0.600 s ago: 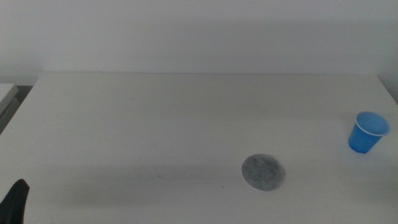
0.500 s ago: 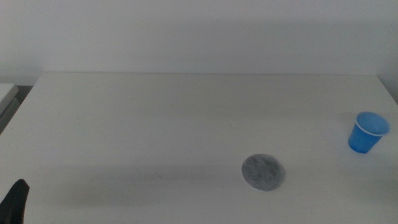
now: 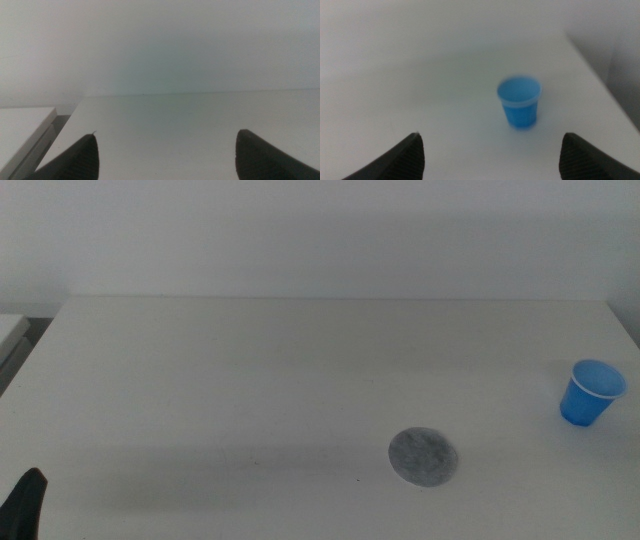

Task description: Place an empty cup on a cup mat.

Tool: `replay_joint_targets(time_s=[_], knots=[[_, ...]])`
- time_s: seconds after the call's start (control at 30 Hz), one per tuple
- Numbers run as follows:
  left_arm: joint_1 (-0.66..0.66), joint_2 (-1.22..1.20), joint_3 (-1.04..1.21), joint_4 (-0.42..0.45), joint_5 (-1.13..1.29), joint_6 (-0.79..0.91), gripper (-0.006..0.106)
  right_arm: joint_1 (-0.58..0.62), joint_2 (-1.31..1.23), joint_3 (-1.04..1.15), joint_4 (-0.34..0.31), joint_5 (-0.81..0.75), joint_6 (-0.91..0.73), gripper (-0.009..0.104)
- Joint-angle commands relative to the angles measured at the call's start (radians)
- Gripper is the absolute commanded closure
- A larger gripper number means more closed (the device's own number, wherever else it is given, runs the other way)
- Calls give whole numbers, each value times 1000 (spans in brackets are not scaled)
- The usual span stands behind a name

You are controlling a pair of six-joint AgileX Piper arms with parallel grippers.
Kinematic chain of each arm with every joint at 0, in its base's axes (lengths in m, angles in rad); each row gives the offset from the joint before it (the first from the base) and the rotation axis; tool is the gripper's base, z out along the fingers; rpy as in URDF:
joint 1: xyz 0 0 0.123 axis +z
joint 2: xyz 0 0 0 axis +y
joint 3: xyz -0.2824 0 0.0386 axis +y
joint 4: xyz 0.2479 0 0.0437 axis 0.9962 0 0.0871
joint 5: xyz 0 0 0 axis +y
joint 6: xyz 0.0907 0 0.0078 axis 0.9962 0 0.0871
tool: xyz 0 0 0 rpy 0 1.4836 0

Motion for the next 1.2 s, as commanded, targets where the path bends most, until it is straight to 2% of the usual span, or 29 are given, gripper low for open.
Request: replay_joint_targets(time_s=[0.0,0.13,0.27,0.43,0.63,0.77,0.93,1.17], knots=[[-1,-4,0,-2,-13,-3,7,-2,129,-120,6,147,4,2],[-1,-4,0,-2,-13,-3,7,-2,320,-351,47,363,4,2],[-1,-4,0,-2,-13,-3,7,-2,446,-479,86,383,11,2],[-1,-4,0,-2,-13,-3,7,-2,519,-509,135,377,44,2],[-1,-4,0,-2,-13,-3,7,-2,600,-541,135,369,0,2],[-1,-4,0,-2,-13,-3,7,-10,719,-644,87,421,79,2],[-1,-4,0,-2,-13,-3,7,-75,922,-797,87,553,70,2],[-1,-4,0,-2,-13,-3,7,-178,1162,-911,91,564,56,4]])
